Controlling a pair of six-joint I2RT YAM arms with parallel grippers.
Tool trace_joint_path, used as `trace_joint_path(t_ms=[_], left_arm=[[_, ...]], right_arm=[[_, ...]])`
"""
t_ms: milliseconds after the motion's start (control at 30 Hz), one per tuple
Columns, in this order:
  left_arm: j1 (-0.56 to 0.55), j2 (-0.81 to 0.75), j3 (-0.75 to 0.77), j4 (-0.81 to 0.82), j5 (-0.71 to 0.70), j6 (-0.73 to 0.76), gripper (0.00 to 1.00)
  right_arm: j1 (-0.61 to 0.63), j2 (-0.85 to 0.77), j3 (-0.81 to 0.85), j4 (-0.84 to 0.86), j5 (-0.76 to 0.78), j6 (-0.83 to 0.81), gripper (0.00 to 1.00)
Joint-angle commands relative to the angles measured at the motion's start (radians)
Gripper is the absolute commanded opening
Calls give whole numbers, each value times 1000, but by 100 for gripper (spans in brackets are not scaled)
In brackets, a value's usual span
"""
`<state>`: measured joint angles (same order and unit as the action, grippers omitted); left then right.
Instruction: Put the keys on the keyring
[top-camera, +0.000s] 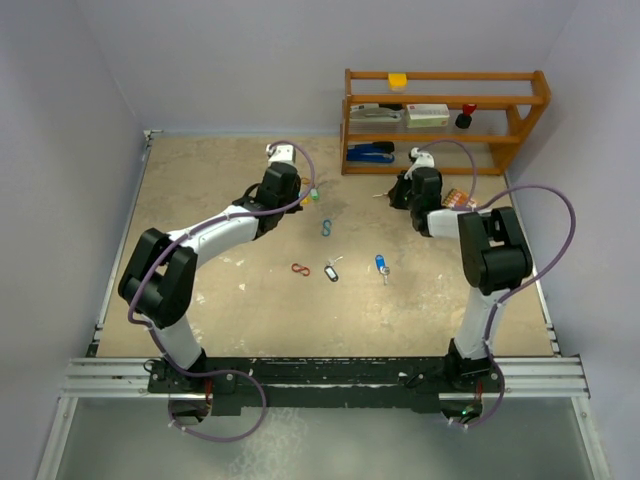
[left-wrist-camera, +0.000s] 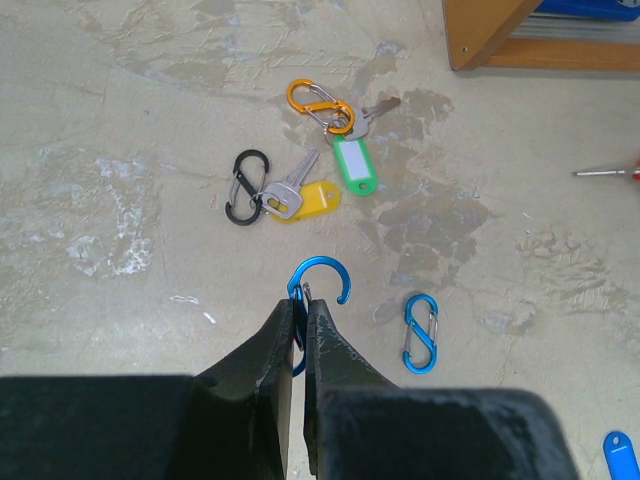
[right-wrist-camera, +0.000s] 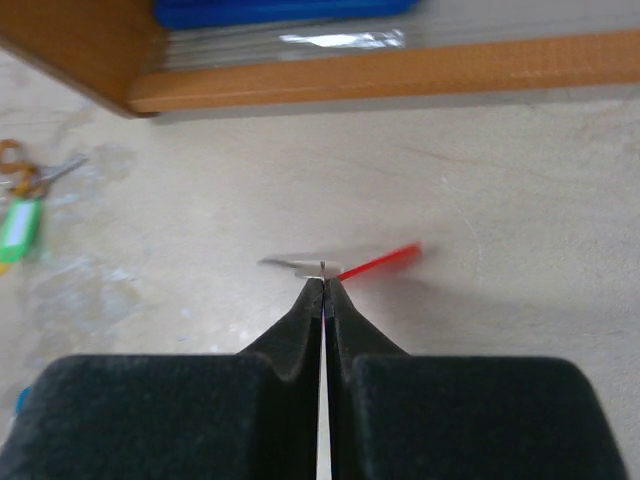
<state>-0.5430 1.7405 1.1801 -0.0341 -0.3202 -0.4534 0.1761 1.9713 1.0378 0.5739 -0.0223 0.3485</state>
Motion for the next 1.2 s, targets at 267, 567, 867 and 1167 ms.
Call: trace_joint_path(t_ms=[267,567,867,1167], left_arm=[[8,31,62,86,186,2,0],[8,73,105,84,258,6,0],[2,103,126,89,286,1,0],[-19,112,162,38,309,17,0]], right_arm=[[-1,-175,-69,158,-593,-123,0],[27,-190,-117,308,-850,-118,0],[140,-237,-69,82,-808,-304,0],[187,-229,-50,49,-739,-357,0]])
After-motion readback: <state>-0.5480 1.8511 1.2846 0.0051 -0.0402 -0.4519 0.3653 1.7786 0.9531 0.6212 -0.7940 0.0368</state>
